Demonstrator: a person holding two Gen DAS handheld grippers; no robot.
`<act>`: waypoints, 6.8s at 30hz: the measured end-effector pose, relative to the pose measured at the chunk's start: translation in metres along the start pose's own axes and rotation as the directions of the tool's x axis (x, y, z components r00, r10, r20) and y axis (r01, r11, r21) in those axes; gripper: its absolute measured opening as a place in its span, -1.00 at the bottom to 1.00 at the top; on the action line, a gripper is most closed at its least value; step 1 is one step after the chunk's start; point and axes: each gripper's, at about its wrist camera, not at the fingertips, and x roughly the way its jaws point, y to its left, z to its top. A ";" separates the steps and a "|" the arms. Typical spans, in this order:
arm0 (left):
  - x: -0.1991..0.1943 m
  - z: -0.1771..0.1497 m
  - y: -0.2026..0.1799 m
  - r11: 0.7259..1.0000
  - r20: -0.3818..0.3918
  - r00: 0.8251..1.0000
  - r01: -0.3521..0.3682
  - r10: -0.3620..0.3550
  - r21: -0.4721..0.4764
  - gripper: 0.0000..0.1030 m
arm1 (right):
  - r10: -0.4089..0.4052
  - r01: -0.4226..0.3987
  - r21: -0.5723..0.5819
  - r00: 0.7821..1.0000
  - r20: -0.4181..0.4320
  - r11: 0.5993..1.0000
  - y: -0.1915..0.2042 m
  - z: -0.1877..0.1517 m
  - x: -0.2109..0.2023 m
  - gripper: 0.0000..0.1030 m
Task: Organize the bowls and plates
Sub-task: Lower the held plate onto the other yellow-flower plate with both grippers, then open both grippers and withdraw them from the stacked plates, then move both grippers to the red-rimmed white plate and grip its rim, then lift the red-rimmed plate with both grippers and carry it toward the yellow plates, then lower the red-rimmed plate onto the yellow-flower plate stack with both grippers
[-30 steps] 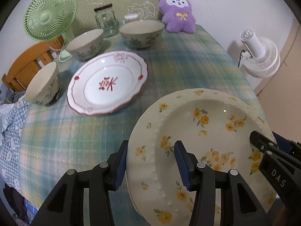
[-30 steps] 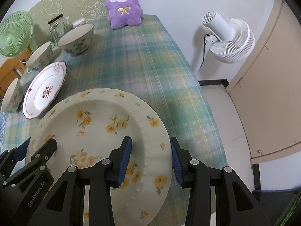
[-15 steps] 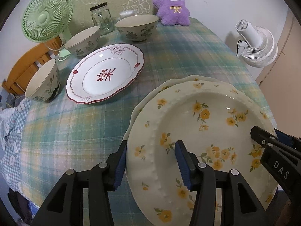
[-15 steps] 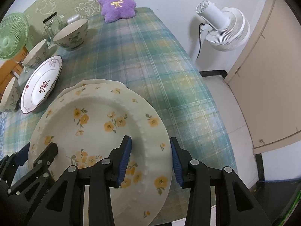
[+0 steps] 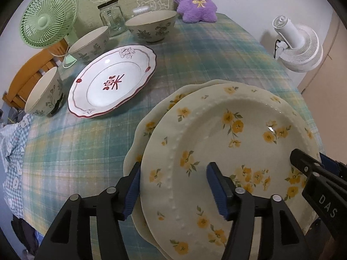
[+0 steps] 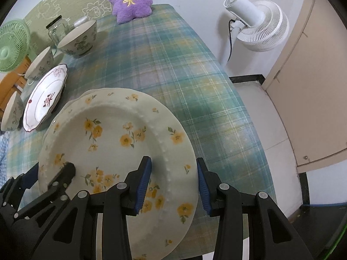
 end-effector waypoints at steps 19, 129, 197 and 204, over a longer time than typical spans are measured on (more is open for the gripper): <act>0.000 0.007 -0.005 0.997 -0.033 0.996 -0.081 0.081 0.008 0.63 | 0.018 -0.022 -0.102 0.999 -0.038 0.995 0.019 0.016 0.011 -0.02; 0.009 0.070 0.147 0.948 0.050 0.992 -0.097 0.117 -0.303 -0.17 | 0.084 -0.057 -0.319 0.994 0.072 0.946 0.189 0.104 0.004 -0.20; -0.010 0.013 0.009 0.997 0.037 0.998 0.058 -0.060 0.047 0.06 | -0.074 0.073 -0.039 0.997 -0.022 0.997 0.034 0.007 -0.013 -0.19; -0.008 0.016 0.006 0.997 0.009 0.998 0.054 -0.055 0.055 0.18 | -0.063 0.059 -0.083 0.997 -0.046 0.995 0.036 0.013 -0.010 -0.17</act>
